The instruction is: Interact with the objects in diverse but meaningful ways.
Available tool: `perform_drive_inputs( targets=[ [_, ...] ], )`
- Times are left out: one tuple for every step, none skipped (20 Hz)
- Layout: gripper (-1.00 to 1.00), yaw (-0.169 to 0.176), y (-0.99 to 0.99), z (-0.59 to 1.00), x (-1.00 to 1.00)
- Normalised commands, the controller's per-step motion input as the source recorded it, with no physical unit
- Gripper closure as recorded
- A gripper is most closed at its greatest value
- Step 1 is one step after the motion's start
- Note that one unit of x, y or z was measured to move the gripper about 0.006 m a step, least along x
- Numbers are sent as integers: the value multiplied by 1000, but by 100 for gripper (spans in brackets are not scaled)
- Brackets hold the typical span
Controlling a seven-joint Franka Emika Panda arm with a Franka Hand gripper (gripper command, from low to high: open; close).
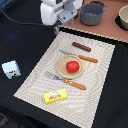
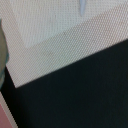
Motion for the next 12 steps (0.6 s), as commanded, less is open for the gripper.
perform_drive_inputs(
  targets=[
    [-100,-9,-471,226,-591],
    [-100,-12,-460,229,-594],
    [-100,-12,-480,254,-583],
    [-100,-11,-503,291,-563],
    [-100,-19,-491,249,-554],
    [-100,-24,-483,251,-520],
    [-100,-44,-500,186,-517],
    [-100,-54,-540,183,-434],
    [-100,-71,-537,209,-380],
    [-100,-79,-500,197,-397],
    [-100,-88,-503,129,-400],
    [-100,-90,-523,149,-351]
  ],
)
